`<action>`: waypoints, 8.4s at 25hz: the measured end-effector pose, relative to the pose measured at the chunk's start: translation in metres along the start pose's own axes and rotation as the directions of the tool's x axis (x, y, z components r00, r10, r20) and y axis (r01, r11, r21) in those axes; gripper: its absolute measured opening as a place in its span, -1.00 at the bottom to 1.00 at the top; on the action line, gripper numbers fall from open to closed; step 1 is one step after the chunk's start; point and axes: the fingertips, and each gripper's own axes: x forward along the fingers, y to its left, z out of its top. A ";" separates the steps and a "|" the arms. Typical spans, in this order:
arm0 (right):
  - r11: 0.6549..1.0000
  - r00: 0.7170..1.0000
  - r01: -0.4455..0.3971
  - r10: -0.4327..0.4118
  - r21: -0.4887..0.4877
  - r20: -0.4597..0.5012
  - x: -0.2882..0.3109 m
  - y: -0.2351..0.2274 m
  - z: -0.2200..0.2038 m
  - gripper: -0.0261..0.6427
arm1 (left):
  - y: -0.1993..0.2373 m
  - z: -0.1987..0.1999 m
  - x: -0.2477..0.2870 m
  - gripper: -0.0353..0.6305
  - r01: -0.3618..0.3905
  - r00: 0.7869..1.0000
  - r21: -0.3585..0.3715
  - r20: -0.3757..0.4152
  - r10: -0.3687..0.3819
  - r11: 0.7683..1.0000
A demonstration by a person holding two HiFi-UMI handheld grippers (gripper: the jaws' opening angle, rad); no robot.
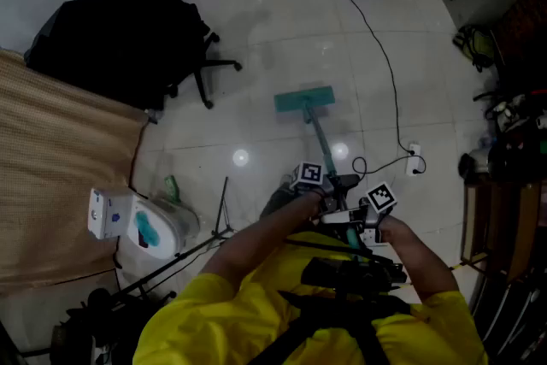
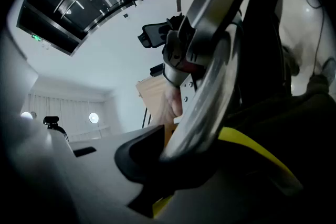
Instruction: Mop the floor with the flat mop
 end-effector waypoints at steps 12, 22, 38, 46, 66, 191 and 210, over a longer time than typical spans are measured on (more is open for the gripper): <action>0.997 0.979 -0.071 0.072 -0.012 0.193 0.009 0.093 0.251 -0.75 | -0.079 0.225 0.013 -0.62 -0.066 0.983 0.013 -0.171 0.067 0.998; 0.965 0.842 -0.223 0.262 -0.138 0.472 -0.113 0.175 0.387 -0.75 | -0.140 0.309 0.146 -0.62 -0.194 0.847 0.167 -0.469 0.250 0.967; 0.912 0.384 -0.234 0.406 -0.337 0.829 -0.368 0.156 0.496 -0.75 | -0.083 0.313 0.379 -0.62 -0.231 0.335 0.391 -0.828 0.450 0.891; 0.904 0.142 -0.247 0.390 -0.349 0.910 -0.436 0.043 0.542 -0.75 | 0.031 0.319 0.425 -0.64 -0.218 0.158 0.392 -0.890 0.429 0.894; 0.877 -0.127 -0.121 0.451 -0.465 0.883 -0.696 -0.060 0.583 -0.81 | 0.147 0.339 0.664 -0.71 -0.088 -0.106 0.587 -0.809 0.578 0.805; 0.894 -0.402 -0.147 0.338 -0.424 0.851 -0.634 -0.118 0.548 -0.83 | 0.194 0.279 0.558 -0.77 -0.099 -0.378 0.556 -0.788 0.486 0.825; 0.842 -0.214 -0.289 0.407 -0.456 0.888 -0.447 -0.027 0.542 -0.82 | 0.107 0.282 0.376 -0.71 -0.341 -0.208 0.435 -0.899 0.385 0.833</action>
